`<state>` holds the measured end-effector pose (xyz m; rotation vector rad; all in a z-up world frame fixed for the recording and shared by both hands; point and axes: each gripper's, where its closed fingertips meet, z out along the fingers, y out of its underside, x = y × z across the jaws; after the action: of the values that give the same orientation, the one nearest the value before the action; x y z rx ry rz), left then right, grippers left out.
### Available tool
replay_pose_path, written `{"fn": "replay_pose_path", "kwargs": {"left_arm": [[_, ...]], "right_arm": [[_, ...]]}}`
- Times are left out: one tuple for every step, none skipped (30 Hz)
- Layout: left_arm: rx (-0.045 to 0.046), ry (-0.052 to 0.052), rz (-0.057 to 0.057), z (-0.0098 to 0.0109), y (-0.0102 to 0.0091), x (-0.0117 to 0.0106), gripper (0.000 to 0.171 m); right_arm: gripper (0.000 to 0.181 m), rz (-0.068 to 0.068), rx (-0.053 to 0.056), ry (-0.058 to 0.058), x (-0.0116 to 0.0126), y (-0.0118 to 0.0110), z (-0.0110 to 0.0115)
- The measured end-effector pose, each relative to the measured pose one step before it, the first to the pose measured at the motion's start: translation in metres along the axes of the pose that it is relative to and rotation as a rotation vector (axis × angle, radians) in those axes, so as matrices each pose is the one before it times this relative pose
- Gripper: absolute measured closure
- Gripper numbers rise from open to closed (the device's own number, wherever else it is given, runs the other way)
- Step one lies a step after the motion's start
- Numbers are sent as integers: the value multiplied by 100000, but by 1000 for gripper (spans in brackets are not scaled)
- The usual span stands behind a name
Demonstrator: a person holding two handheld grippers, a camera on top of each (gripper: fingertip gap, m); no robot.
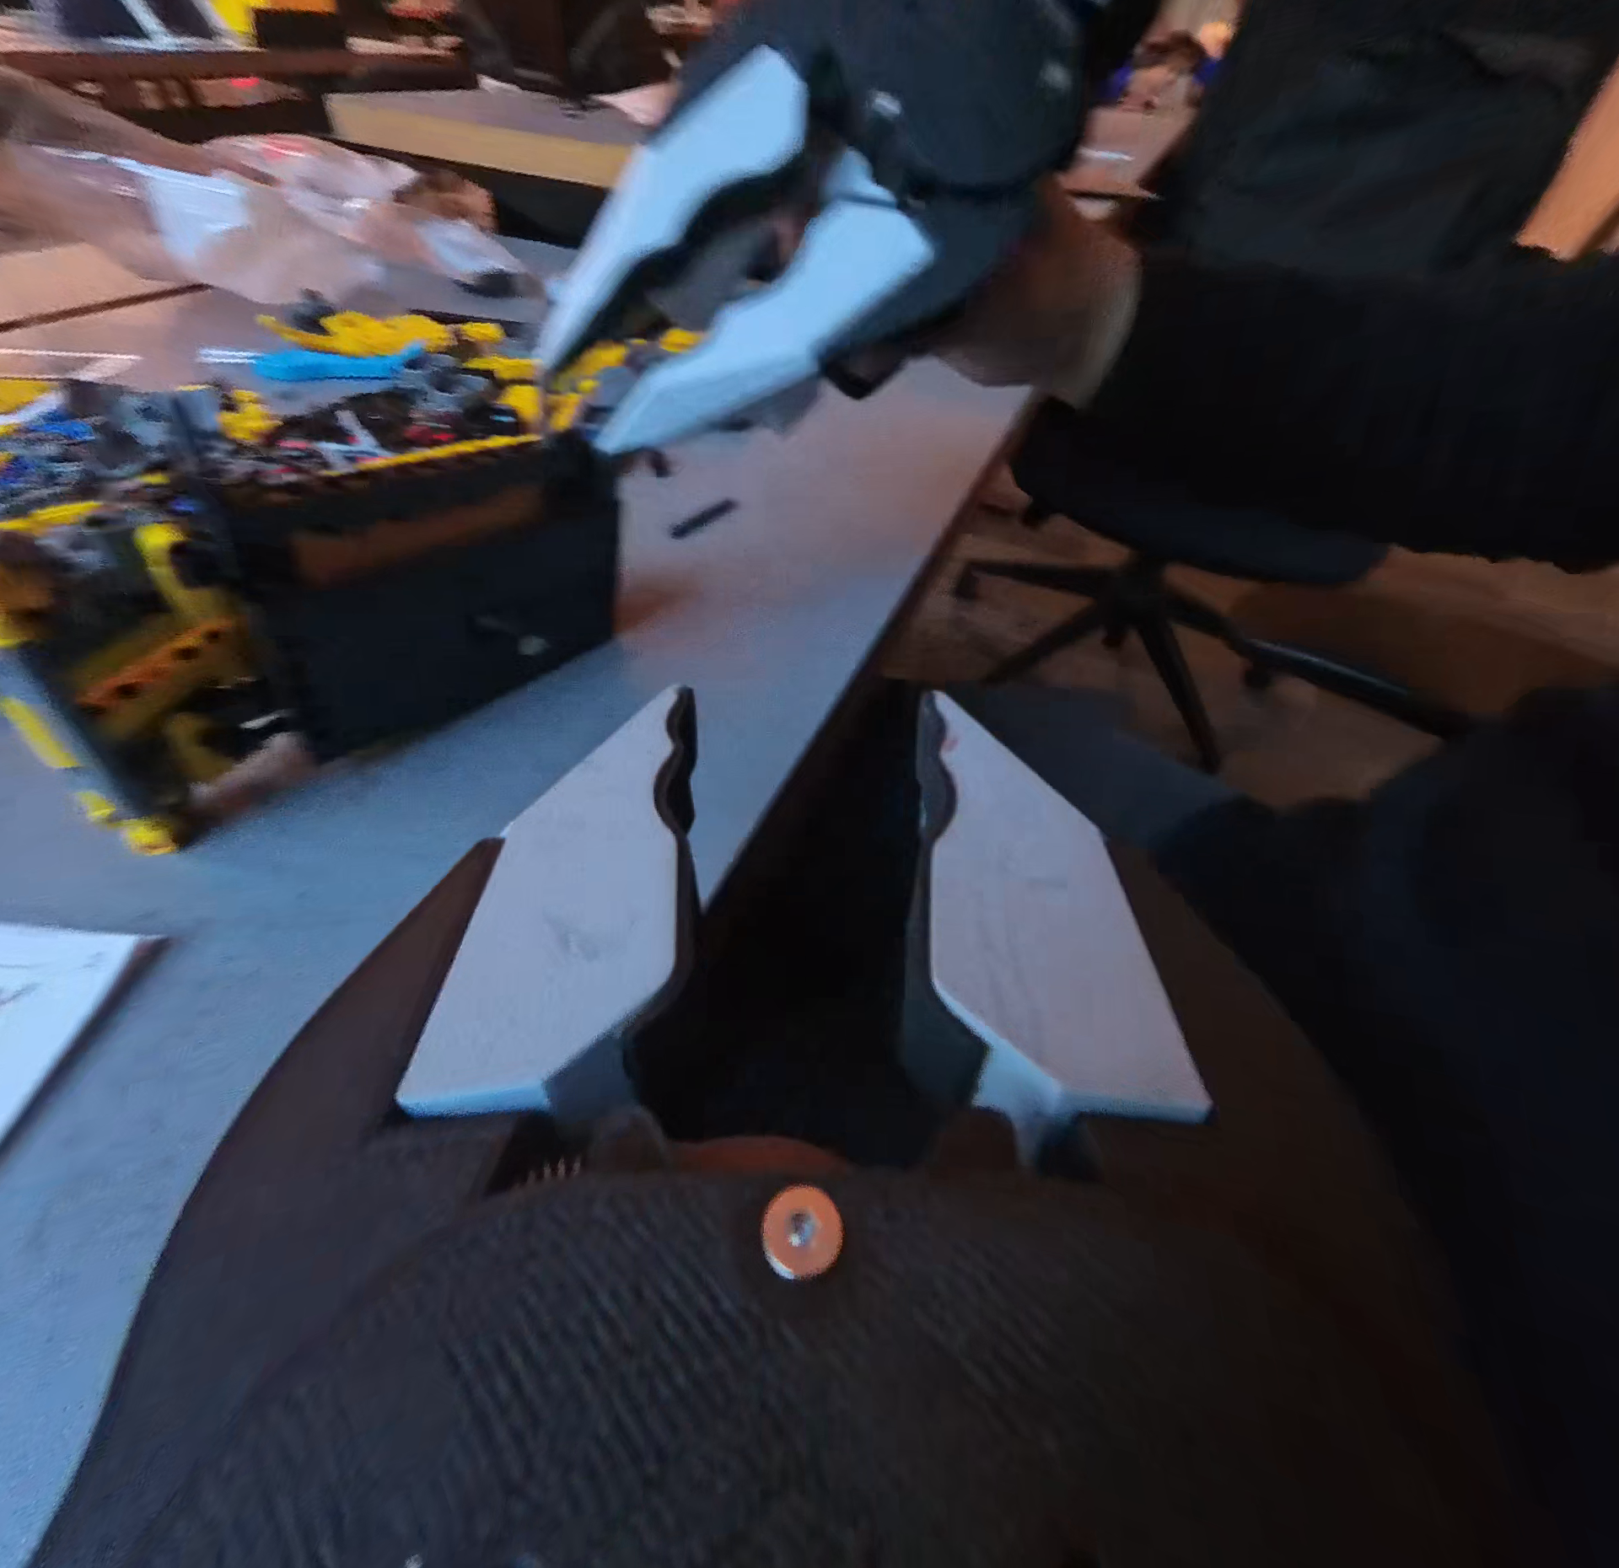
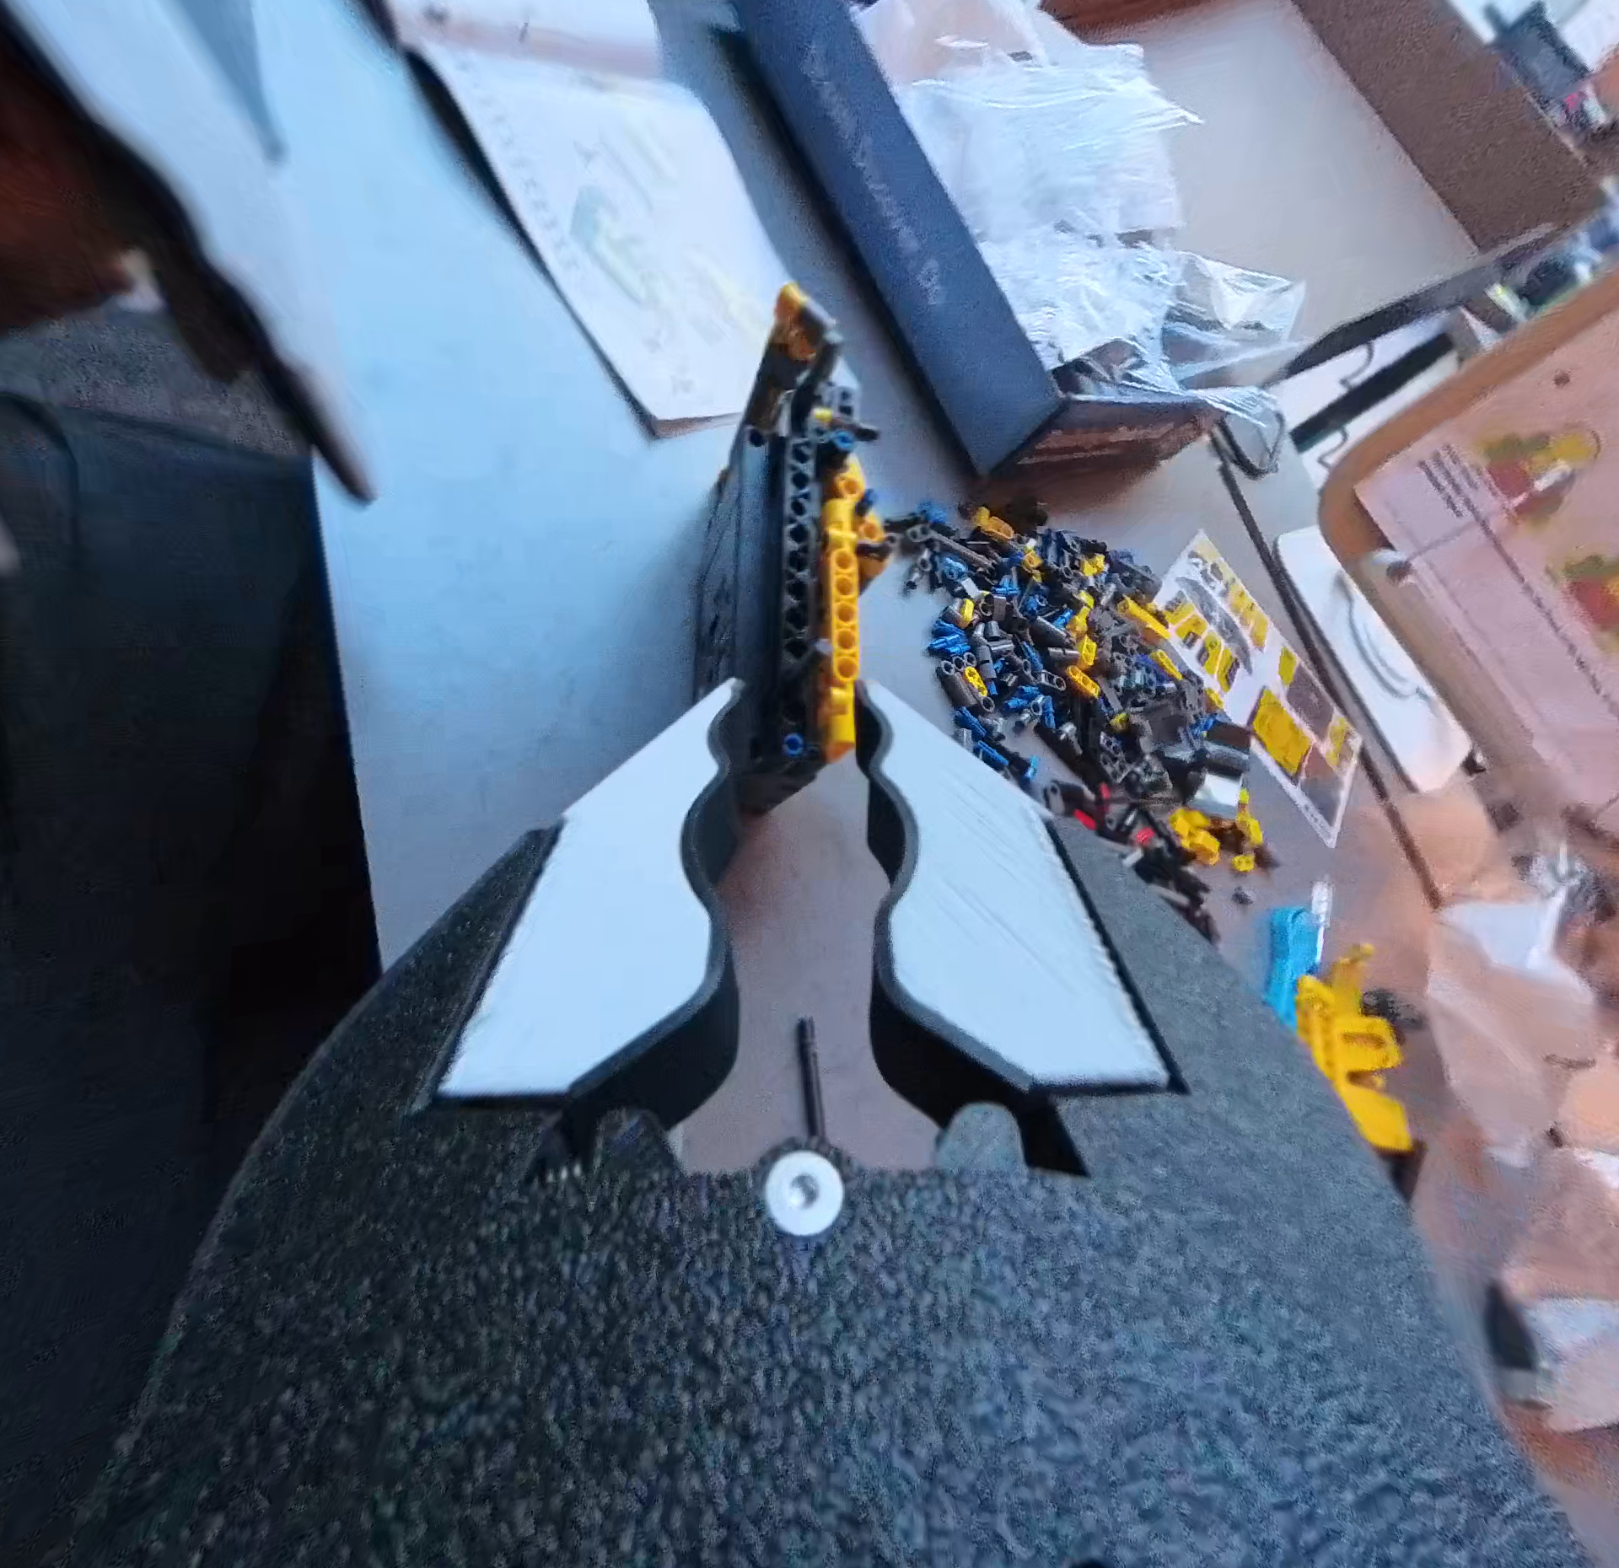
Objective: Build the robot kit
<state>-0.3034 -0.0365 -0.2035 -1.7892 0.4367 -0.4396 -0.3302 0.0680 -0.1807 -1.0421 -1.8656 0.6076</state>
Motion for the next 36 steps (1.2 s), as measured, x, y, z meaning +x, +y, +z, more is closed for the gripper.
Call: {"fn": "replay_pose_path", "kwargs": {"left_arm": [[-781, 3380, 1731, -12, 389, 1063, 124], [-1034, 2615, 2591, 76, 471, 855, 124], [-1128, 2068, 3386, 174, 543, 682, 123], [-1836, 1970, 3569, 237, 639, 559, 123], [-2757, 1660, 3018, 261, 626, 413, 124], [-2080, 1036, 2160, 214, 402, 249, 124], [-675, 956, 1505, 161, 183, 156, 125], [-272, 1167, 820, 151, 157, 117, 127], [-687, 1034, -290, 142, 226, 43, 128], [-878, 1053, -1164, 129, 278, -7, 128], [-797, 824, -1417, 94, 249, -91, 128], [-609, 395, -1378, 66, 191, -174, 129], [-433, 235, -1300, 36, 135, -191, 129], [-26, 213, -1195, 0, 68, -191, 129], [110, 167, -1195, 15, 43, -177, 129], [9, -4, -1330, 24, 58, -192, 130], [13, -69, -1441, 31, 51, -186, 130], [-82, 311, -1252, 56, 48, -124, 130], [-341, 455, -899, 68, 73, -64, 130], [-496, 178, -485, 57, 86, -82, 130], [-397, 37, -77, 52, 71, -53, 130], [-147, -101, 64, 39, 40, -55, 130], [-151, 52, 32, 47, 28, -15, 130], [-303, 103, -45, 50, 43, -2, 130], [-244, -95, -50, 34, 44, -23, 130], [-133, -110, 34, 31, 22, -24, 131], [-115, -100, 161, 15, 18, -18, 131], [-97, -251, 265, 3, 22, -33, 131], [-86, -285, 355, -3, 24, -37, 131], [-129, -327, 358, -10, 20, -43, 131], [-157, -537, 315, 5, 26, -83, 131], [-164, -551, 267, 5, 27, -81, 131], [-209, -325, 214, 8, 30, -52, 131], [-269, -313, 130, 25, 51, -44, 131], [-242, -336, 141, 36, 32, -47, 131], [-151, -181, 254, 37, 11, -19, 131]], "right_arm": [[157, 6956, 2514, 1098, 495, -199, -189], [154, 7779, 3128, -483, 396, -330, -80], [147, 8687, 3009, -1783, 88, -349, 42], [138, 7987, 2286, -3513, -200, -291, 144], [132, 5573, 958, -3161, -271, -129, 268], [131, 2596, -219, -688, 33, -13, 390], [131, 274, -1265, 1746, 325, 203, 341], [133, -978, -2231, 1112, 241, 288, 347], [133, -1478, -1910, -662, -49, 229, 337], [138, -1653, -1831, -281, 9, 215, 348], [143, -2181, -2498, 209, 13, 283, 357], [145, -2749, -3754, -791, -126, 476, 326], [150, -3380, -4118, 141, -23, 539, 353], [151, -4120, -2469, 1932, 166, 253, 199], [152, -3365, -145, 542, -18, -132, -4], [155, -2730, -1157, 8, -29, -6, -37], [158, -3564, -1279, 942, 67, -1, -81], [158, -5177, -1278, 1702, 56, 42, -47], [158, -6481, -661, 1785, -37, 1, -55], [158, -6866, -459, 1573, -161, -4, -61], [158, -6233, -886, 1914, -139, 32, -66], [158, -5210, -1236, 1857, -145, 59, -71], [158, -4778, -1180, 1896, -164, 58, -93], [158, -4851, -914, 2036, -220, 45, -117], [158, -4204, -693, 1905, -265, 33, -118], [158, -3535, -555, 1648, -320, 38, -103], [158, -3930, -679, 1516, -367, 91, -90], [157, -4123, -1065, 613, -520, 194, -7], [155, -3503, -2413, -394, -681, 399, 90], [151, -3296, -2718, 230, -632, 472, 144], [148, -2987, -1292, 401, -588, 267, 65], [145, -1477, -383, -262, -571, 99, 17], [143, 202, -47, -348, -382, 80, 30], [141, 662, -136, -703, -292, 145, 100], [146, 132, -273, -897, -217, 126, 73], [146, -1047, -739, -221, -8, 155, -58]]}}
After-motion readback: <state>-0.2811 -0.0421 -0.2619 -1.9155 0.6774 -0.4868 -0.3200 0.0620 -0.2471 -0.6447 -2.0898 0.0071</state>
